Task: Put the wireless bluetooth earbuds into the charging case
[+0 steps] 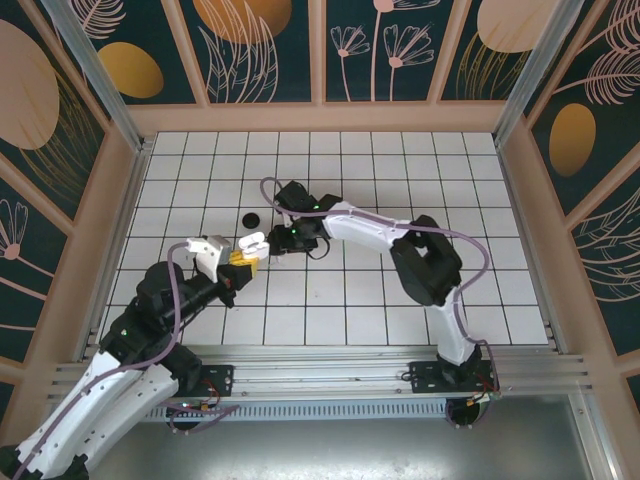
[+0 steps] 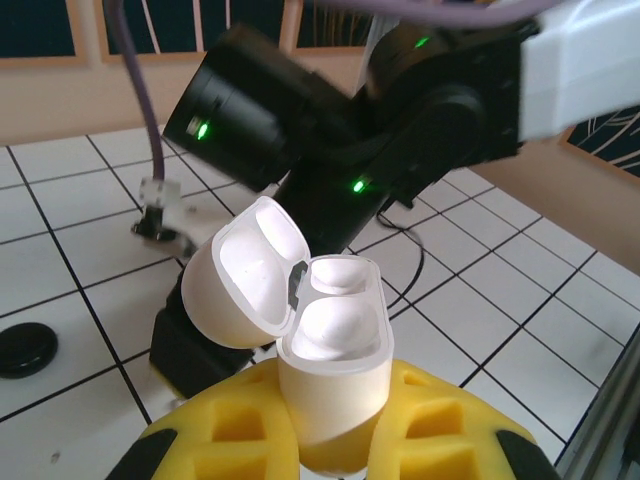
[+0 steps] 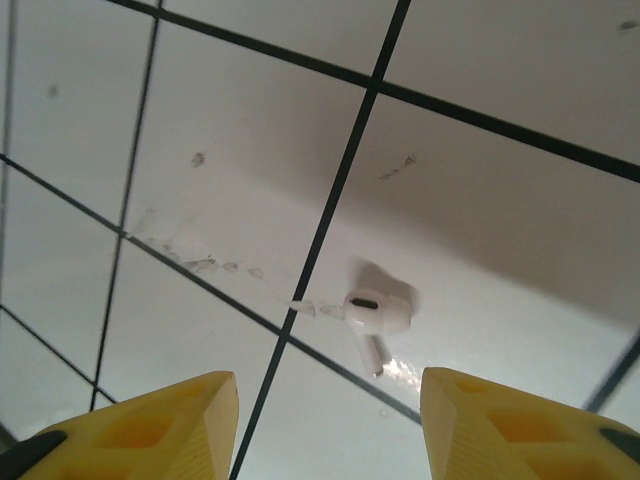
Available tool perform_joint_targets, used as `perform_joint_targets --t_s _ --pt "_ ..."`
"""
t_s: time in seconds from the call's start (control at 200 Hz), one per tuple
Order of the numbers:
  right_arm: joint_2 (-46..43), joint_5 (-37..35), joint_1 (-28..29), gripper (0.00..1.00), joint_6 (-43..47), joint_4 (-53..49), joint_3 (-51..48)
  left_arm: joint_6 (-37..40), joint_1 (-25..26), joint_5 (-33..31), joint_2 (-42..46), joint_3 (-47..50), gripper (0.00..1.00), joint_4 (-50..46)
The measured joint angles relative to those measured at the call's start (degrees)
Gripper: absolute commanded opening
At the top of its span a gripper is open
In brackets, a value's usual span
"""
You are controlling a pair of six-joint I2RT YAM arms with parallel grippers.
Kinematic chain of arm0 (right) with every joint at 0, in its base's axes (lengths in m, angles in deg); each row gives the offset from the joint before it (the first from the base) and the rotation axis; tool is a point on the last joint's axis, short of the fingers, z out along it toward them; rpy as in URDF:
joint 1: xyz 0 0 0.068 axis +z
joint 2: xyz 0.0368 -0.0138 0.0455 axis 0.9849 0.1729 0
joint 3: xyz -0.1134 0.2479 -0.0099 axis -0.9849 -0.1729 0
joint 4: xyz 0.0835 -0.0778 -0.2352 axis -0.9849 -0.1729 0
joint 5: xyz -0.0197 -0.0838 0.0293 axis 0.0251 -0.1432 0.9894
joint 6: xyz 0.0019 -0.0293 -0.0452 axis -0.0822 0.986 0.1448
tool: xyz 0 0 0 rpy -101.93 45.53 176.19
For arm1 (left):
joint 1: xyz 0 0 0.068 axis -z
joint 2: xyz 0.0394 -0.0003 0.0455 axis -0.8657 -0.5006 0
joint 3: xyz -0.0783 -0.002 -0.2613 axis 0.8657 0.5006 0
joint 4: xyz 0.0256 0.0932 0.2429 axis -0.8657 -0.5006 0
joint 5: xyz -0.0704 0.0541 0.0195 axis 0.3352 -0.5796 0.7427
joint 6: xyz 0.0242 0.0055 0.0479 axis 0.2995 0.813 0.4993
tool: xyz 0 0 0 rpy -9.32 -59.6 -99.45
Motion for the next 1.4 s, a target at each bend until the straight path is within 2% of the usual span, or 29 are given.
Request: perform_joint_targets --t_s 0.741,1.191,1.401 --pt "10.91 -7.26 3.26 0.49 0.04 -11.26 13.11 -0.04 0.0 -0.24 3.52 -0.22 0.0 -1.27" --pt "12.48 -9.11 3.5 0.37 0.0 -13.79 15.45 -0.28 0.0 -0.39 4.48 -0.22 0.0 -1.53" --pt "12.85 -10.43 3.5 0.27 -0.04 -14.93 16.11 -0.68 0.0 -0.39 4.48 -0.2 0.0 -1.55"
